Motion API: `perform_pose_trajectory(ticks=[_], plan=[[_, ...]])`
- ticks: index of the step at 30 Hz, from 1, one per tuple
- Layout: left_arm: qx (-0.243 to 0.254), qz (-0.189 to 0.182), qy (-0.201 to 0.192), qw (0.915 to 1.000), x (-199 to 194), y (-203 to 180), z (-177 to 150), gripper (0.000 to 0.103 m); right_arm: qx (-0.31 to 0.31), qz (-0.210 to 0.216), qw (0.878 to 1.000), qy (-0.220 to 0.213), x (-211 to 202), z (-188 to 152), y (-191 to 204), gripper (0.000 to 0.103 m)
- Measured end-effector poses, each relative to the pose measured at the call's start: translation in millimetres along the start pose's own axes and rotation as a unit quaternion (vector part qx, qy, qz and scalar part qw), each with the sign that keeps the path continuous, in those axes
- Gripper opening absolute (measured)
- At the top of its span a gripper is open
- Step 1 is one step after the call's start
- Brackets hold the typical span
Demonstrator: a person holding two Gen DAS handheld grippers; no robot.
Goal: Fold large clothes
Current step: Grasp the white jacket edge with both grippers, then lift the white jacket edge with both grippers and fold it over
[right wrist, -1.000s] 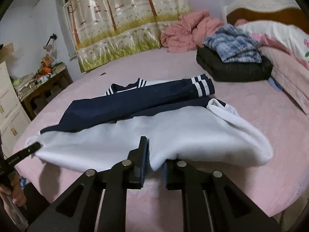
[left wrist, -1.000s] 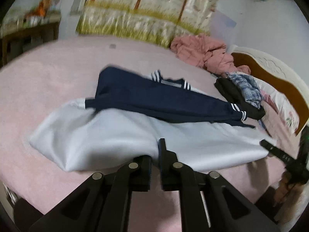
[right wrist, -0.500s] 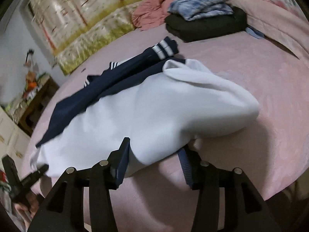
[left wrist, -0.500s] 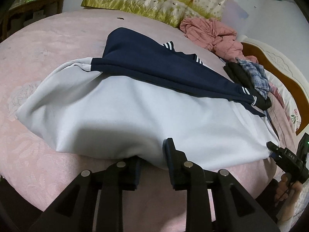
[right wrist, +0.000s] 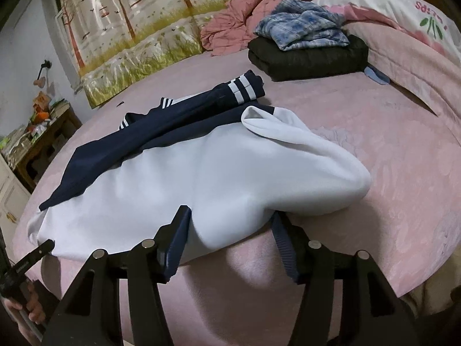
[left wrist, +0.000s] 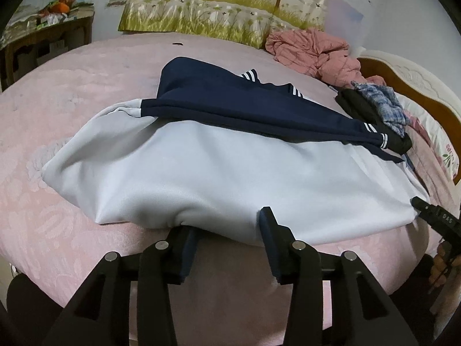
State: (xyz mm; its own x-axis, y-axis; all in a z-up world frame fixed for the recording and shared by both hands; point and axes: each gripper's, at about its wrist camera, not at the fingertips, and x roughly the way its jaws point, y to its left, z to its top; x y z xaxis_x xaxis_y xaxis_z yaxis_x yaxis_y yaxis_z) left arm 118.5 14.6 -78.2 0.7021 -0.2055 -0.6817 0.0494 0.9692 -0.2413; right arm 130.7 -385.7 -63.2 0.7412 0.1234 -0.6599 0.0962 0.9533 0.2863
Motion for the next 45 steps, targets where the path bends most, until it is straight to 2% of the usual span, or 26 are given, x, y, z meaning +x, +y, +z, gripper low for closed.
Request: perform_pose_trajectory(ticks=[4, 6, 8, 9, 10, 11, 13, 16, 19, 21, 24, 27, 30, 34, 36, 39, 40, 41, 42, 43, 44, 45], plan=[[0.000, 0.001, 0.000, 1.0000, 3.0, -0.2, 0.1, 0.050, -0.001, 0.004, 1.000, -0.002, 0.2, -0.7, -1.4, 0.054], [-0.021, -0.018, 0.001, 0.9996, 8.0, 3.7, 1.7, 0.060, -0.008, 0.008, 1.000, -0.001, 1.1, -1.5, 0.8, 0.046], [-0.040, -0.033, -0.003, 0.9987, 10.0, 6.6, 5.2, 0.061, -0.025, -0.003, 1.000, 0.003, 4.2, -2.9, 6.7, 0.036], [-0.044, -0.034, -0.009, 0.9984, 9.0, 7.5, 7.1, 0.055, -0.038, -0.013, 0.999, -0.002, 4.4, -3.8, 11.7, 0.033], [-0.048, -0.027, -0.022, 0.9982, 5.3, 8.5, 8.8, 0.041, -0.048, -0.014, 0.999, -0.011, 3.1, -4.4, 15.5, 0.027], [-0.048, -0.022, -0.042, 0.9977, -2.3, 9.8, 11.2, 0.013, -0.060, -0.020, 0.998, -0.025, -0.6, -4.4, 20.1, 0.022], [-0.042, -0.040, -0.077, 0.9953, -19.9, 8.6, 18.4, 0.008, -0.086, -0.022, 0.994, -0.069, -14.3, -2.6, 29.2, 0.018], [0.017, -0.004, -0.127, 0.9917, -46.0, -13.7, 47.4, 0.007, -0.095, -0.017, 0.988, -0.121, -33.6, 13.3, 40.0, 0.017], [0.040, 0.019, -0.135, 0.9899, -45.8, -29.5, 90.6, 0.007, -0.108, -0.025, 0.983, -0.147, -33.9, 46.8, 52.1, 0.016], [0.030, 0.036, -0.109, 0.9929, -32.5, -34.2, 137.5, 0.007, -0.116, -0.030, 0.980, -0.159, -27.8, 76.2, 60.0, 0.016], [0.017, 0.040, -0.084, 0.9955, -3.3, -31.6, 190.7, 0.007, -0.118, -0.028, 0.979, -0.166, -6.9, 124.2, 70.2, 0.016], [0.013, 0.053, -0.042, 0.9976, 47.3, -28.4, 236.0, 0.007, -0.105, -0.031, 0.982, -0.155, 27.2, 168.1, 76.0, 0.016], [0.001, 0.064, -0.009, 0.9979, 95.4, -18.7, 254.7, 0.007, -0.083, -0.033, 0.990, -0.111, 75.8, 200.6, 75.8, 0.016], [0.034, 0.083, -0.026, 0.9956, 136.9, -16.3, 254.4, 0.007, -0.078, -0.049, 0.992, -0.090, 131.3, 215.7, 74.2, 0.016], [0.032, 0.087, -0.024, 0.9954, 156.1, -12.0, 251.0, 0.008, -0.080, -0.050, 0.992, -0.083, 149.7, 216.6, 72.1, 0.016], [0.023, 0.080, -0.021, 0.9963, 171.4, -4.7, 246.9, 0.012, -0.079, -0.042, 0.993, -0.072, 172.4, 215.2, 65.8, 0.020], [0.026, 0.072, -0.027, 0.9967, 172.8, -2.3, 244.2, 0.013, -0.077, -0.041, 0.994, -0.066, 178.0, 214.0, 62.9, 0.025], [0.029, 0.066, -0.030, 0.9970, 172.4, -2.3, 240.4, 0.017, -0.074, -0.043, 0.994, -0.064, 181.6, 212.2, 60.6, 0.037], [0.033, 0.066, -0.036, 0.9966, 170.7, -1.5, 235.0, 0.032, -0.067, -0.048, 0.994, -0.064, 183.4, 210.1, 56.5, 0.045], [0.036, 0.068, -0.041, 0.9962, 168.2, -2.7, 231.2, 0.047, -0.059, -0.054, 0.995, -0.064, 183.0, 208.3, 52.4, 0.063], [0.045, 0.067, -0.052, 0.9954, 163.0, -4.4, 224.6, 0.070, -0.050, -0.053, 0.995, -0.061, 180.8, 206.4, 47.7, 0.073], [0.060, 0.063, -0.069, 0.9938, 155.0, -6.6, 217.2, 0.084, -0.044, -0.046, 0.996, -0.060, 176.7, 204.4, 44.5, 0.075]])
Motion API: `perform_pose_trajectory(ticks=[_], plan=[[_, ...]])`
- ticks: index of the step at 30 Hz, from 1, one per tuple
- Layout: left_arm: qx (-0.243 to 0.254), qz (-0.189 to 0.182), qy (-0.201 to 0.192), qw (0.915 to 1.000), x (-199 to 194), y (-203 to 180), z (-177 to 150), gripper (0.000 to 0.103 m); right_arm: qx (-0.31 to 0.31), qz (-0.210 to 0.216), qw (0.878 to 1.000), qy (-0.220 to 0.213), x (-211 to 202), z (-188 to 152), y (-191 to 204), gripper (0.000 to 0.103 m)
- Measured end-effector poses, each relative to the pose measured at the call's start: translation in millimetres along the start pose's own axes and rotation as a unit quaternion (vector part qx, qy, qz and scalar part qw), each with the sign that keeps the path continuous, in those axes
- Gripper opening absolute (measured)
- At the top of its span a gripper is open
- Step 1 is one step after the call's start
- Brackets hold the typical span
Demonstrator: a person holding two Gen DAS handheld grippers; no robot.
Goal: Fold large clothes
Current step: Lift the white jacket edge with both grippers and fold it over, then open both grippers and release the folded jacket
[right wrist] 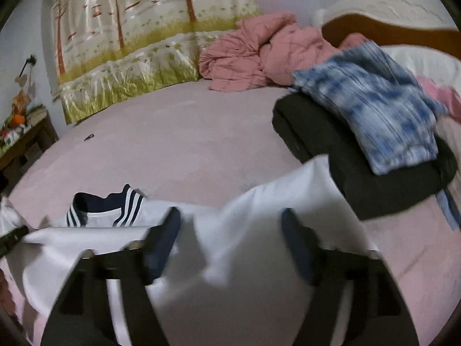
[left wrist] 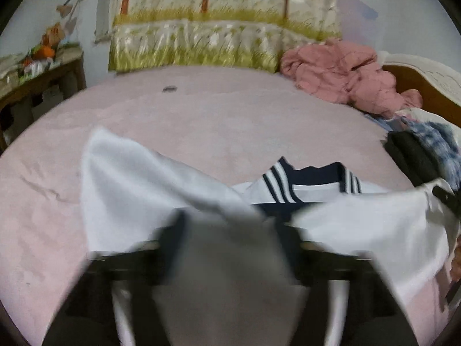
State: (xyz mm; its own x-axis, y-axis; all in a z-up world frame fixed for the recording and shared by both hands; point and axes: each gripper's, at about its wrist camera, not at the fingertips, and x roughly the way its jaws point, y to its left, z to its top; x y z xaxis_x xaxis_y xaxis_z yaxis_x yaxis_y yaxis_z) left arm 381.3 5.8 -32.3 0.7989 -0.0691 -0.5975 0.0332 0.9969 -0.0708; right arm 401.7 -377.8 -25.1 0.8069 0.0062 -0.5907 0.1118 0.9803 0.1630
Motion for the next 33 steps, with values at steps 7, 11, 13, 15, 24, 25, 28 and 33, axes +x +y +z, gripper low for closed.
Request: perform_pose_trajectory(ticks=[7, 11, 13, 15, 24, 25, 28, 33], plan=[[0.088, 0.028, -0.055, 0.9942, -52.4, -19.8, -36.1, 0.090, -0.039, 0.021, 0.999, -0.030, -51.1, -21.2, 3.9, 0.100], [0.066, 0.044, -0.062, 0.9949, -67.1, -5.4, -46.1, 0.091, -0.078, -0.015, 0.995, -0.066, -79.9, -35.4, 7.9, 0.102], [0.045, 0.062, -0.057, 0.9955, -63.2, 12.6, -43.6, 0.094, -0.094, -0.043, 0.992, -0.079, -85.6, -36.5, 3.0, 0.102], [0.004, 0.066, -0.037, 0.9971, -52.3, 38.0, -38.4, 0.097, -0.094, -0.071, 0.991, -0.069, -80.4, -34.9, -7.8, 0.102], [-0.112, -0.066, 0.104, 0.9860, 1.7, 109.9, -41.8, 0.092, 0.103, 0.018, 0.993, 0.055, -25.9, -40.8, -102.1, 0.102], [-0.124, -0.090, 0.120, 0.9808, 8.5, 112.1, -43.8, 0.092, 0.123, 0.062, 0.988, 0.071, -19.4, -42.4, -107.7, 0.102], [-0.125, -0.111, 0.128, 0.9776, 18.0, 107.4, -49.8, 0.091, 0.131, 0.131, 0.977, 0.105, -1.0, -48.3, -108.2, 0.099], [-0.119, -0.116, 0.044, 0.9850, -39.1, 96.6, -44.4, 0.031, 0.122, 0.163, 0.976, 0.075, -19.4, -48.0, -93.4, 0.023]])
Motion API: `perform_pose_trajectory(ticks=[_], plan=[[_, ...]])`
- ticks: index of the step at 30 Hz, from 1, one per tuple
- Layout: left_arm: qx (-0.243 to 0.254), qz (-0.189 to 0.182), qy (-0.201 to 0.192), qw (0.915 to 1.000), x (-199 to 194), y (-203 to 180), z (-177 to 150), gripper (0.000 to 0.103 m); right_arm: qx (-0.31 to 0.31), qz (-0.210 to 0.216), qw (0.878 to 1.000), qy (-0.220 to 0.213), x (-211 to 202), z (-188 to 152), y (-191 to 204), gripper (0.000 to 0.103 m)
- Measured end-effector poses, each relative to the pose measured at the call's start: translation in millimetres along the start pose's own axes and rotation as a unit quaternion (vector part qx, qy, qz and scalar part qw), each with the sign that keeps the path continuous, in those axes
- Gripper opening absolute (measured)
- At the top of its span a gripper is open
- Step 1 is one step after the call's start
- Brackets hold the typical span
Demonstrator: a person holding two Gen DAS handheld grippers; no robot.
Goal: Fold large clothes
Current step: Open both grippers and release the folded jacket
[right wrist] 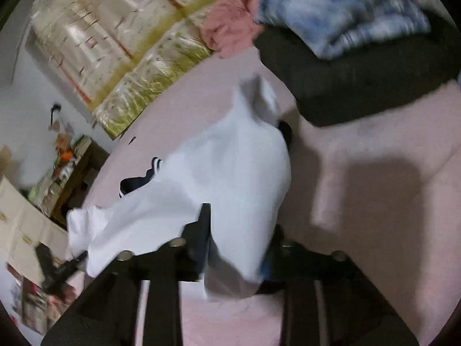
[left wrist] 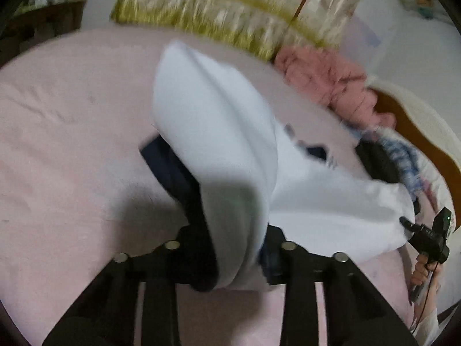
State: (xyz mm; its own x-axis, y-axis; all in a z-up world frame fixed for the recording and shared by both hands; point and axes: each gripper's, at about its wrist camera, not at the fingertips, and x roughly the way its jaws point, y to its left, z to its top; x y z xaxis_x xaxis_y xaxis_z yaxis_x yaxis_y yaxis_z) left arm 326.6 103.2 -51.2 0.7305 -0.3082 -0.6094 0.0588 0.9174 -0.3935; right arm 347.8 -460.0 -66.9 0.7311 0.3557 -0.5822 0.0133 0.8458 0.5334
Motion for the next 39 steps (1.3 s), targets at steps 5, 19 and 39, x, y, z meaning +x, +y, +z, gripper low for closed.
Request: perform_pose_trajectory(ticks=[5, 19, 39], plan=[[0.040, 0.022, -0.042, 0.9981, -61.4, -37.2, -16.6, 0.029, -0.030, -0.016, 0.999, -0.037, -54.7, -12.5, 35.9, 0.022], [0.068, 0.149, -0.061, 0.9847, -95.6, -31.8, -65.6, 0.084, -0.162, -0.216, 0.962, -0.040, -89.9, -70.2, 63.9, 0.059], [0.258, -0.047, 0.239, 0.9349, 97.5, -164.8, -1.3, 0.088, -0.367, -0.015, 0.889, 0.273, 53.0, -22.3, 168.2, 0.081]])
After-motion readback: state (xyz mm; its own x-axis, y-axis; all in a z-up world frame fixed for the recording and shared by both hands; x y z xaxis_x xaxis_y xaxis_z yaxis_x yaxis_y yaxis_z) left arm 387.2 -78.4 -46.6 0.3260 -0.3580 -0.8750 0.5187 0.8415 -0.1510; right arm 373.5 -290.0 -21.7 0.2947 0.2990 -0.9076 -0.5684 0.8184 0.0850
